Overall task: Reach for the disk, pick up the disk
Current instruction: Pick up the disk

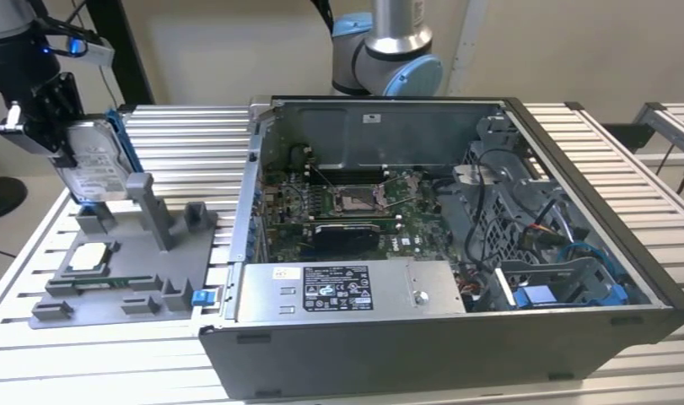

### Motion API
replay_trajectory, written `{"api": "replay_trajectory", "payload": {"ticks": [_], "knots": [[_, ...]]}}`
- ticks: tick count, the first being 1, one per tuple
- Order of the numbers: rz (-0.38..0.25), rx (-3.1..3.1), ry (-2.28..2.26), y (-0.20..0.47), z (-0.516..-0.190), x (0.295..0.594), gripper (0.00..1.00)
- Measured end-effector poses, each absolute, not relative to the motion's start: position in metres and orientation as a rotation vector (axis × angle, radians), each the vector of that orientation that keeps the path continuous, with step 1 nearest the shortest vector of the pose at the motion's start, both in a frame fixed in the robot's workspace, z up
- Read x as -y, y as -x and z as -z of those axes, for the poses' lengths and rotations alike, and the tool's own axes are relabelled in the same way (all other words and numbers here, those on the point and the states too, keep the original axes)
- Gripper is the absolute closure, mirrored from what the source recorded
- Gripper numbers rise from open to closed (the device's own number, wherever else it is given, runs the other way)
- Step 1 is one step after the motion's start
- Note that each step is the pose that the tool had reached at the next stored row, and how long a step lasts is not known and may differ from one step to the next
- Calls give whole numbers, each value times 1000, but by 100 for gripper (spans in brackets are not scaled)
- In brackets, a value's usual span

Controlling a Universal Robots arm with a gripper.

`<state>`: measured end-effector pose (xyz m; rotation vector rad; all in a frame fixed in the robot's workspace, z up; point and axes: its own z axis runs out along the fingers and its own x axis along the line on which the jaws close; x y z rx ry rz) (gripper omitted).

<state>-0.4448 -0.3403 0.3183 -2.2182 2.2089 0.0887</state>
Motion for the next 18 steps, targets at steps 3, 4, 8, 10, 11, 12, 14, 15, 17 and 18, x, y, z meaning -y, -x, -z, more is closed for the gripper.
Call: {"api": "replay_trajectory", "payload": {"ticks": [3, 4, 8, 10, 11, 12, 14, 15, 17, 18], "knots": [[-90, -2208, 2218, 445, -321, 340, 100], [-90, -2208, 2218, 445, -322, 340, 100], [-92, -2207, 2217, 445, -324, 340, 100], [-92, -2207, 2217, 445, -325, 340, 100], [-92, -2207, 2217, 445, -325, 340, 100], [-92, -2207, 2217, 445, -325, 340, 100], [-93, -2207, 2216, 445, -327, 340, 100], [-93, -2207, 2216, 445, -327, 340, 100], [-94, -2207, 2216, 445, -329, 340, 100], [-94, -2206, 2216, 445, -331, 340, 100]]}}
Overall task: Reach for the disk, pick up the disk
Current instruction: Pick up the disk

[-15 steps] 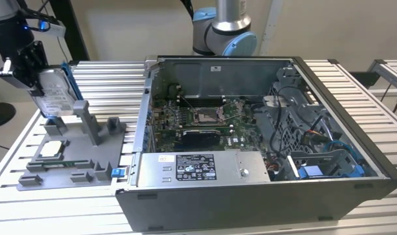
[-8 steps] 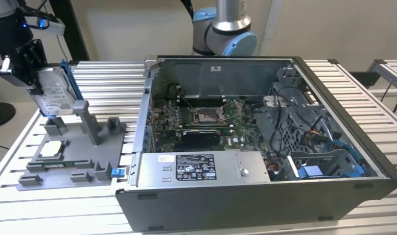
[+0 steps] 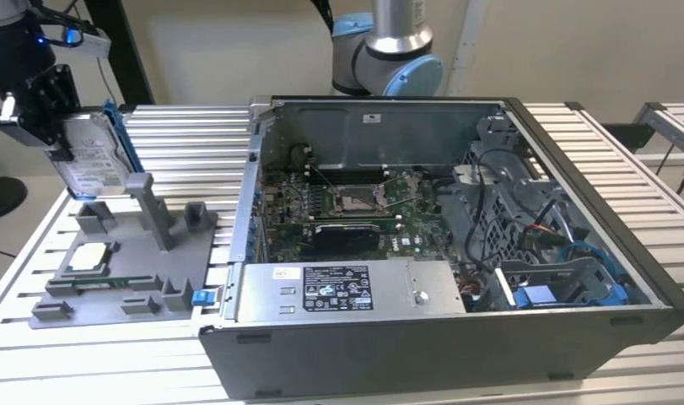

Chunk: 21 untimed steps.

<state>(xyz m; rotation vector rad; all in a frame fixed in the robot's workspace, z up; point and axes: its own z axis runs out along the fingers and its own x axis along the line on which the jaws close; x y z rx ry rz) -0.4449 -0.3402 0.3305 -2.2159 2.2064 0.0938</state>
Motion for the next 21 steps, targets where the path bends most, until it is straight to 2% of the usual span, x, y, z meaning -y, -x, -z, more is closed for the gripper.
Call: {"api": "replay_trajectory", "payload": {"ticks": [21], "knots": [[-98, -2204, 2214, 445, -365, 340, 100]]}}
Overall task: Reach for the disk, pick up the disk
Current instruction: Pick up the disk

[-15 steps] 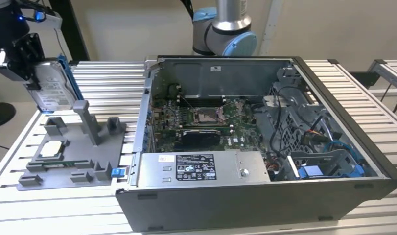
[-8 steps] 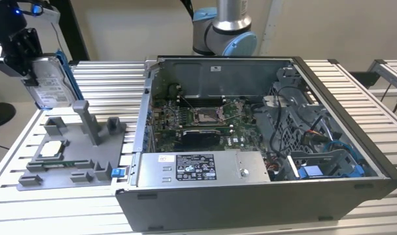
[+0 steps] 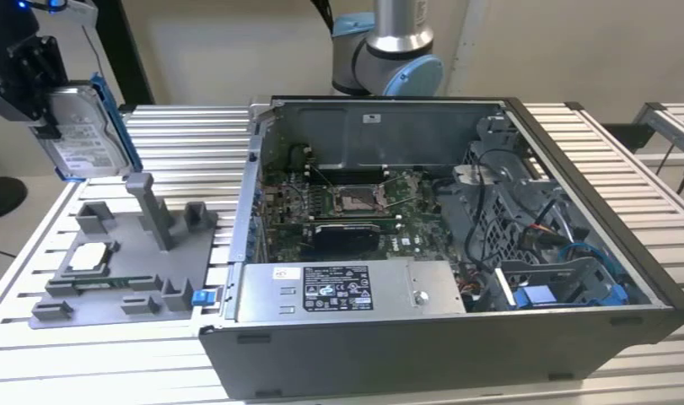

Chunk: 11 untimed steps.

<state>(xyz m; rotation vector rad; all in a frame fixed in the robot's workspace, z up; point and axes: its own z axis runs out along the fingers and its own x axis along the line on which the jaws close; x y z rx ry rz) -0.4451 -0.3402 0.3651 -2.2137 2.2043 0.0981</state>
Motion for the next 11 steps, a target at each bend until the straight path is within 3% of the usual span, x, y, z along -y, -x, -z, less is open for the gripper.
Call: {"api": "replay_trajectory", "payload": {"ticks": [11], "knots": [[-99, -2204, 2213, 445, -386, 340, 100]]}}
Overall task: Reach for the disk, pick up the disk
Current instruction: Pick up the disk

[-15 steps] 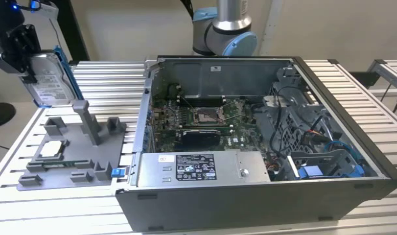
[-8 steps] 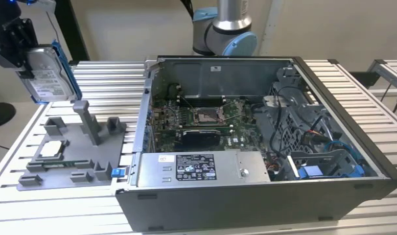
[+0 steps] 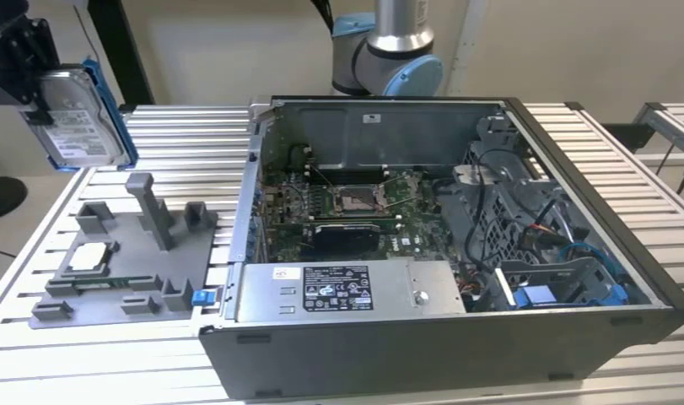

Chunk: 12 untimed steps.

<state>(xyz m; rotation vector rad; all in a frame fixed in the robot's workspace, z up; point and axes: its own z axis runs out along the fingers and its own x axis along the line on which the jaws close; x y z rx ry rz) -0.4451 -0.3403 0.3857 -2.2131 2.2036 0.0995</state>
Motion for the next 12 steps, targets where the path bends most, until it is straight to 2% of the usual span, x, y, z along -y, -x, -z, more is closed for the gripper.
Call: {"api": "replay_trajectory", "payload": {"ticks": [12], "knots": [[-101, -2203, 2212, 445, -407, 340, 100]]}}
